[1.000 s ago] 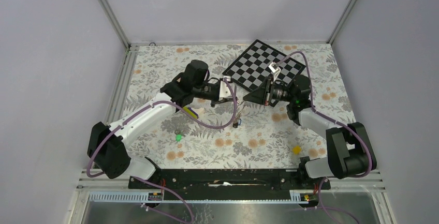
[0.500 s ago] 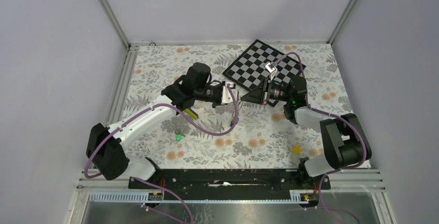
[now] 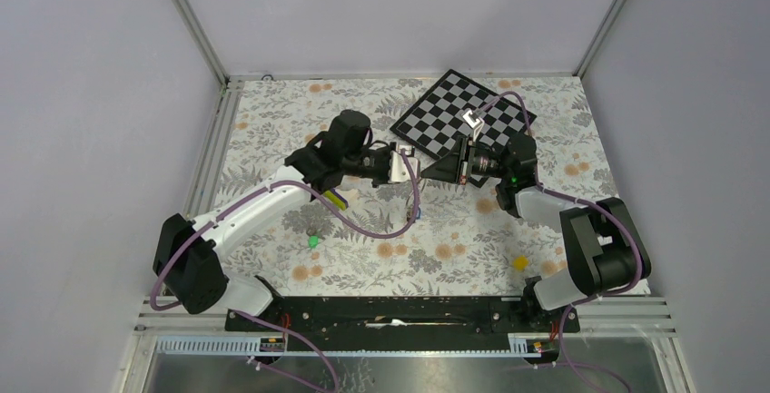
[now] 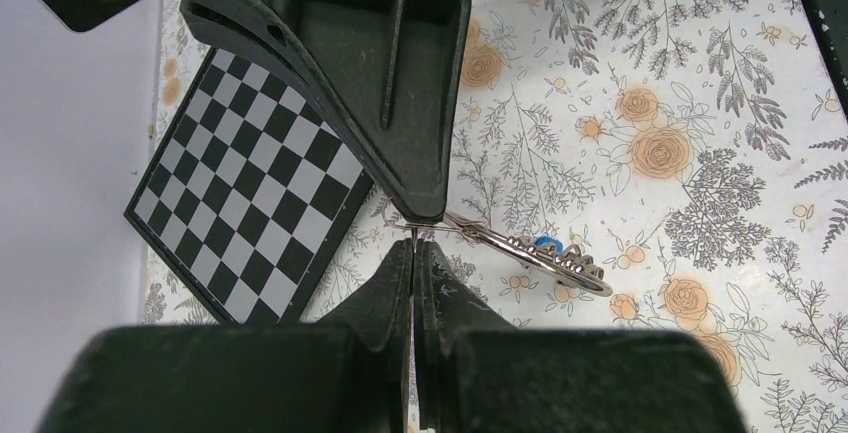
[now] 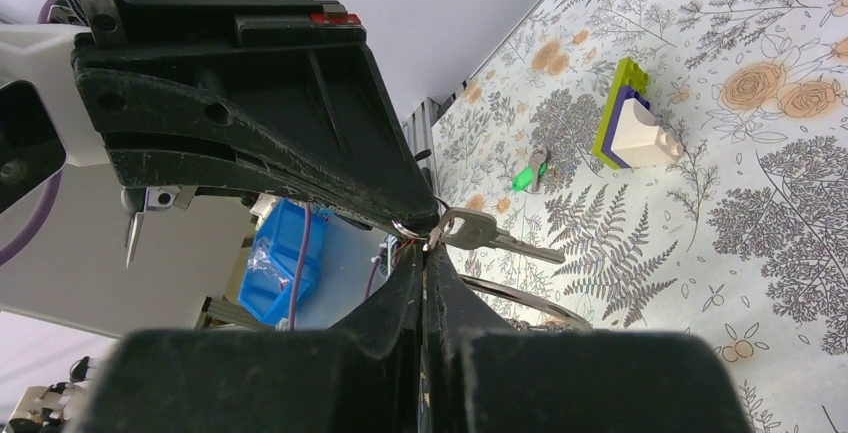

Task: Put the keys on the keyring

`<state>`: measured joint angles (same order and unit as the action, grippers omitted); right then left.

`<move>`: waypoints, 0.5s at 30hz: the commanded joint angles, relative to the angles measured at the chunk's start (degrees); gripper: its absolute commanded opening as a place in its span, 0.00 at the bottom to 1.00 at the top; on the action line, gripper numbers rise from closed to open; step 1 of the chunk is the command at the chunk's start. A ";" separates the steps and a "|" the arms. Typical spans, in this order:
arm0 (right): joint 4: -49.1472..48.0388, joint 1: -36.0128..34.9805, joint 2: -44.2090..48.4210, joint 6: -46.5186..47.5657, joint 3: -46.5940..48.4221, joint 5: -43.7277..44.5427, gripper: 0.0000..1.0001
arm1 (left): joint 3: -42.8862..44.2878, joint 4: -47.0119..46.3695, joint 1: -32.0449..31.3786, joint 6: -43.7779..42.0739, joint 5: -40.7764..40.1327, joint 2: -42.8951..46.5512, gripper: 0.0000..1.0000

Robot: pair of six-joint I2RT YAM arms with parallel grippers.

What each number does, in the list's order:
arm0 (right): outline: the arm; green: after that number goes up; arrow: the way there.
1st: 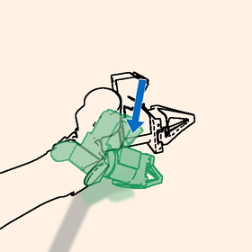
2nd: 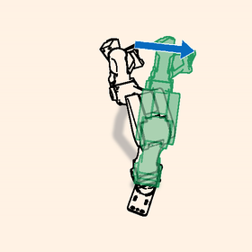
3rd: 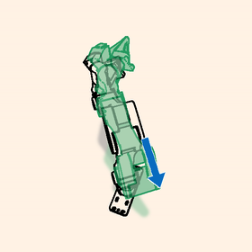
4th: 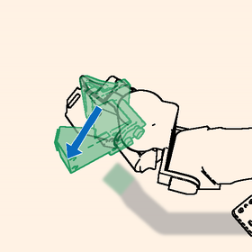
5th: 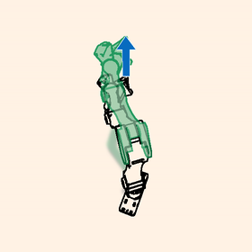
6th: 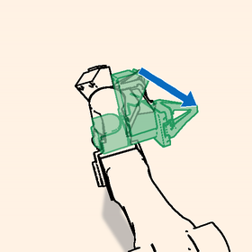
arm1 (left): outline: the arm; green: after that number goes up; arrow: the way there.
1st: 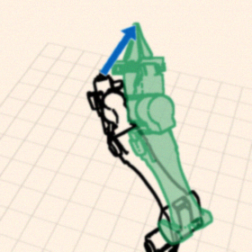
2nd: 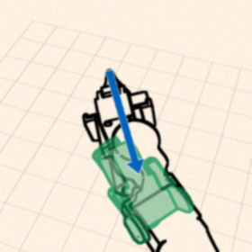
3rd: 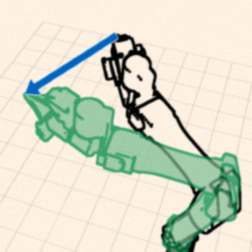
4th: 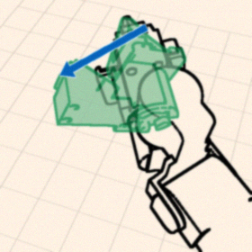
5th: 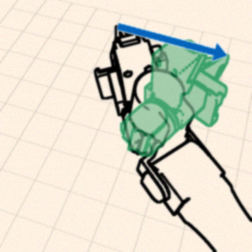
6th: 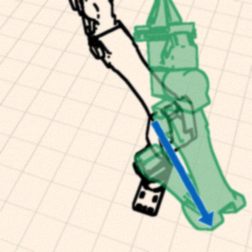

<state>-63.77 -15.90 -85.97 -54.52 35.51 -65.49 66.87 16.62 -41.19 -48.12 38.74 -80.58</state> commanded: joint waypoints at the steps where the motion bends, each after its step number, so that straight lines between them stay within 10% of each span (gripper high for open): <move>1: -4.59 -0.71 -0.08 -0.97 2.41 -0.69 0.00 | -0.46 -2.29 -0.29 -1.28 0.87 -0.37 0.00; 15: -4.96 -0.80 -0.17 -1.11 2.66 -0.95 0.00 | -0.55 -2.23 -0.64 -1.54 1.39 -0.71 0.00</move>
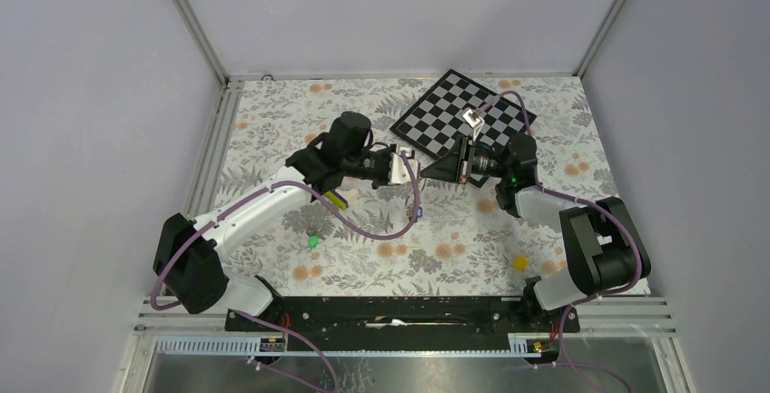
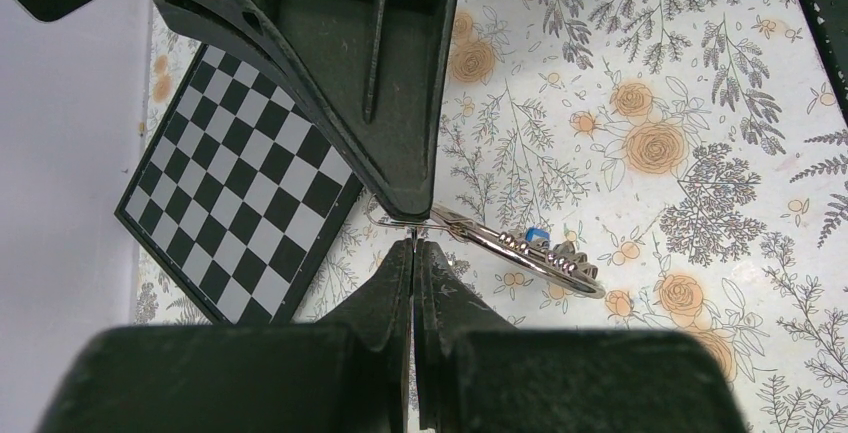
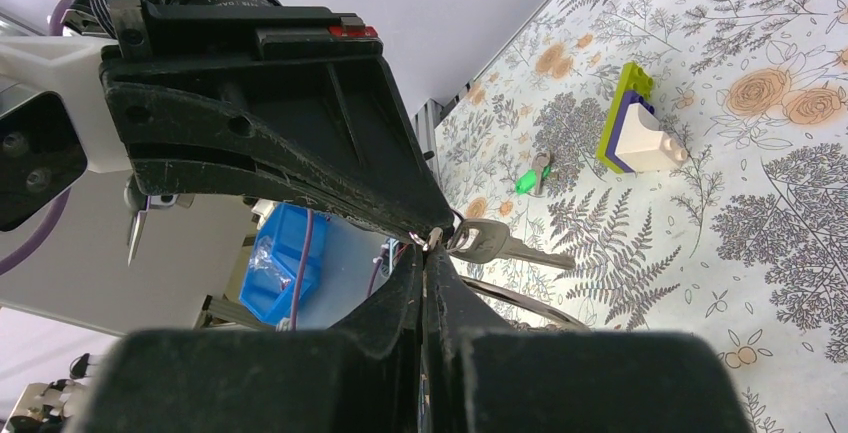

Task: Put the keys on the keyring

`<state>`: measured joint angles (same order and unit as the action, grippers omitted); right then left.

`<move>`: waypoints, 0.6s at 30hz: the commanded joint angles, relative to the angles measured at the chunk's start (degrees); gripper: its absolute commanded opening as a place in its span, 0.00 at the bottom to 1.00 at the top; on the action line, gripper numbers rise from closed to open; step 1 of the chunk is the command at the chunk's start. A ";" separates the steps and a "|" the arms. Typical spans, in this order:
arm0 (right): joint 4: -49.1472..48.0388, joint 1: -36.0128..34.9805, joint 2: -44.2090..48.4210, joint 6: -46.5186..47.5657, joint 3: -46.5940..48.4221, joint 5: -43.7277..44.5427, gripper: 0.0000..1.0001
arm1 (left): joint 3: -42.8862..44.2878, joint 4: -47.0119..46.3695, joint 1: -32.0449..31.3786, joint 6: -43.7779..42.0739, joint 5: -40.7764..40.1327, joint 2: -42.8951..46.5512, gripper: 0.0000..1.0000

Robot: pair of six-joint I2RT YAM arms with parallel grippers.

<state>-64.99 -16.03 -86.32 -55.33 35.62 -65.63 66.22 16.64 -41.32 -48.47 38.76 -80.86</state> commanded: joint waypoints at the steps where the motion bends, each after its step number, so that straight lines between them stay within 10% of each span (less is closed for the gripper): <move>1: -3.74 -0.71 0.19 -0.30 2.60 -0.89 0.00 | 0.21 -2.23 -0.51 -1.14 1.25 -0.44 0.00; 18: 0.45 -1.62 0.56 3.82 3.12 -1.64 0.00 | 0.23 -2.26 -0.77 -1.17 0.92 -0.16 0.00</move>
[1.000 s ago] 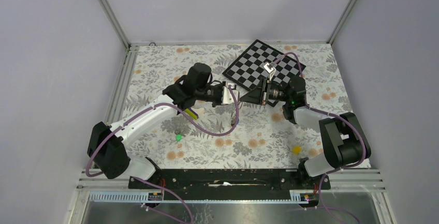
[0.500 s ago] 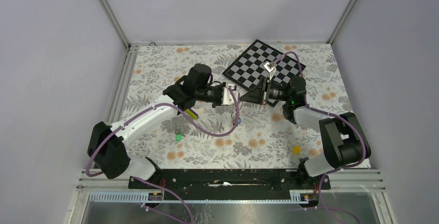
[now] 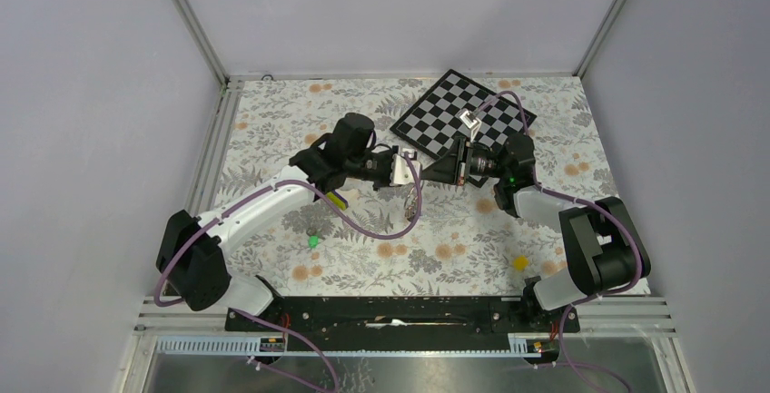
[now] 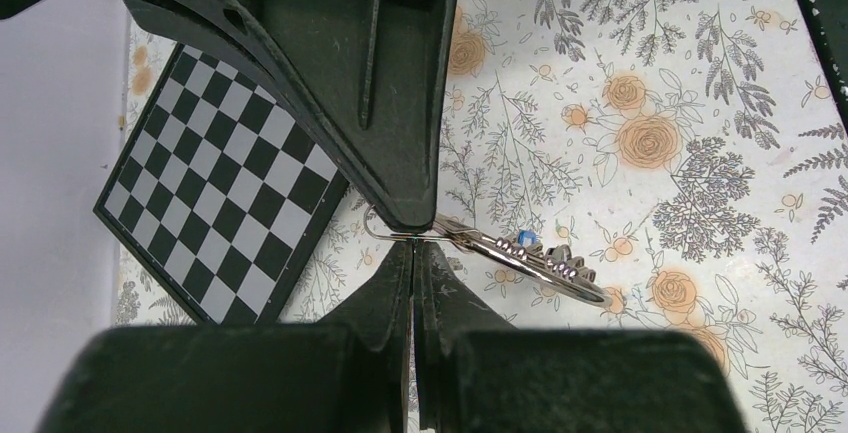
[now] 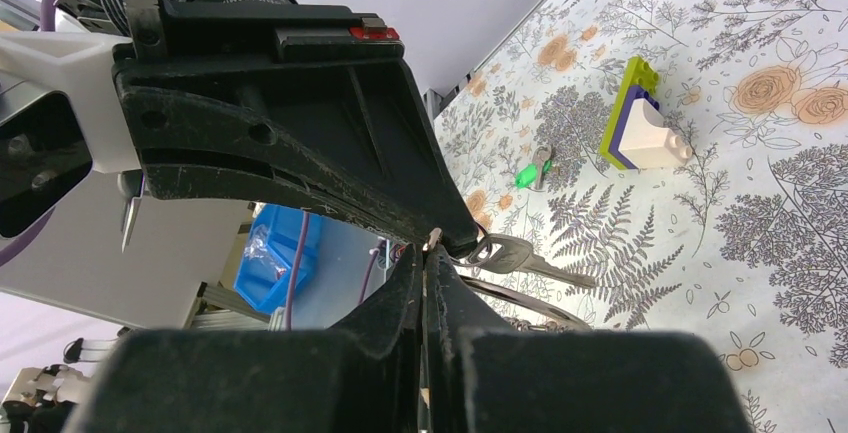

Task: Put the keys on the keyring

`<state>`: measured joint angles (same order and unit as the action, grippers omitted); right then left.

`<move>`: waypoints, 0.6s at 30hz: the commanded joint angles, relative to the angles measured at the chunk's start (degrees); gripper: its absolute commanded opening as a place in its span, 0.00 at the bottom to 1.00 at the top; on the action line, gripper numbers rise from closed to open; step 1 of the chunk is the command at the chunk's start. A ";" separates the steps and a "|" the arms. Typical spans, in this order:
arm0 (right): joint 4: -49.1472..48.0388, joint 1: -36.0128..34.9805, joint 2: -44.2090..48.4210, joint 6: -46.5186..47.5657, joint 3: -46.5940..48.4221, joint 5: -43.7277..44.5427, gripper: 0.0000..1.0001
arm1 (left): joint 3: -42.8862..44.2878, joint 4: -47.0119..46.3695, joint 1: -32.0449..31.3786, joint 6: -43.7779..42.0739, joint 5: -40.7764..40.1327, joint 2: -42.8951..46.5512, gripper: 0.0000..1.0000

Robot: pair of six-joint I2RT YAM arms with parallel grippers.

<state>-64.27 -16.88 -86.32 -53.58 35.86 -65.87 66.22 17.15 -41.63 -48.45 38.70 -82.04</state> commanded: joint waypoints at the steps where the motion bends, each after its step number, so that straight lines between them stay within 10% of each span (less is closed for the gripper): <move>1: -0.12 -0.66 0.69 2.20 3.08 -1.50 0.00 | -0.17 -2.78 -0.42 -1.39 0.83 1.31 0.00; 18: 4.13 -0.14 1.52 5.85 3.39 -1.54 0.00 | -2.47 -2.73 -0.34 -2.62 0.57 3.97 0.00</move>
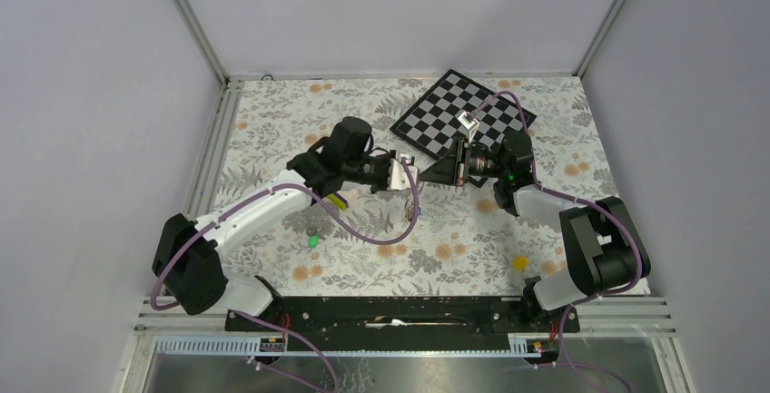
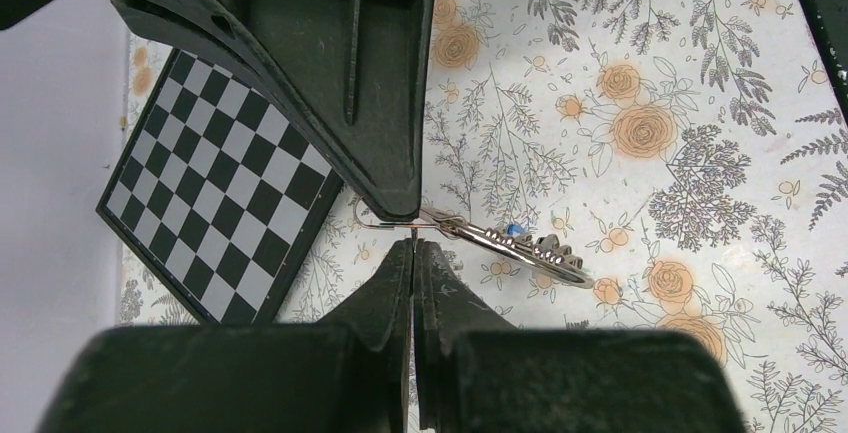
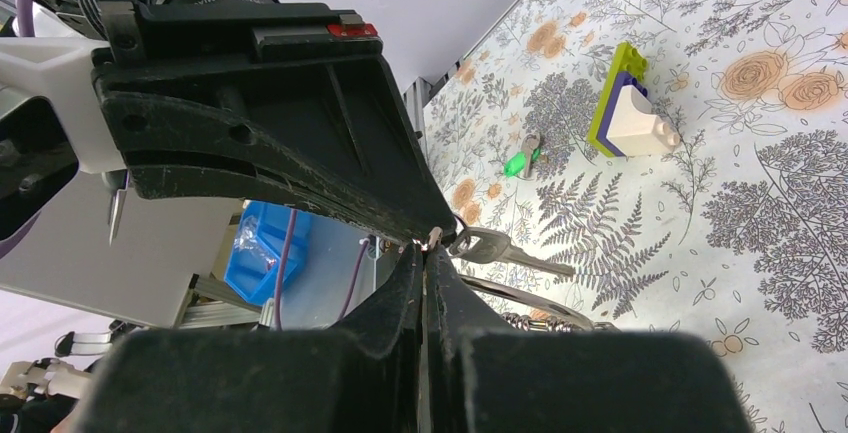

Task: Put the keys on the keyring

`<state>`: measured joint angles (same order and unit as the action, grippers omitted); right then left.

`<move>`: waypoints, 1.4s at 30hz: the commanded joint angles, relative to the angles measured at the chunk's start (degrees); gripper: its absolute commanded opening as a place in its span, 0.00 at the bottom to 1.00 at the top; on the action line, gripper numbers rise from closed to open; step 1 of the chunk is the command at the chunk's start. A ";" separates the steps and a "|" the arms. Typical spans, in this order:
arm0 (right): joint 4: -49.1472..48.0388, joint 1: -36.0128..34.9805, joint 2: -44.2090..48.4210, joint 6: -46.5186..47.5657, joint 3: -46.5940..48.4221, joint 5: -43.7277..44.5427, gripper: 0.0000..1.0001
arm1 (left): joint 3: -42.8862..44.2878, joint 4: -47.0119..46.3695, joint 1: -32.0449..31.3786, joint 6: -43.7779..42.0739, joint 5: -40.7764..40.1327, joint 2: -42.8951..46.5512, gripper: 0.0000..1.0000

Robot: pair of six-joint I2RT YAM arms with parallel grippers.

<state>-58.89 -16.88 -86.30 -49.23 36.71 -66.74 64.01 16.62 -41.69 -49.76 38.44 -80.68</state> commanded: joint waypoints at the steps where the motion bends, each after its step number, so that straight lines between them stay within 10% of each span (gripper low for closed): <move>1: -1.10 -0.10 1.28 1.58 2.53 -0.67 0.00 | -0.10 -2.22 -0.27 -1.21 0.77 2.62 0.00; 42: 0.93 -1.40 0.03 3.61 2.79 -1.73 0.00 | 2.43 -2.21 -0.31 -0.14 1.66 -0.24 0.00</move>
<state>-55.94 -17.26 -86.43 -46.35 36.80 -67.11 63.99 16.69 -41.69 -49.52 38.39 -80.12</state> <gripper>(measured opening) 0.020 0.010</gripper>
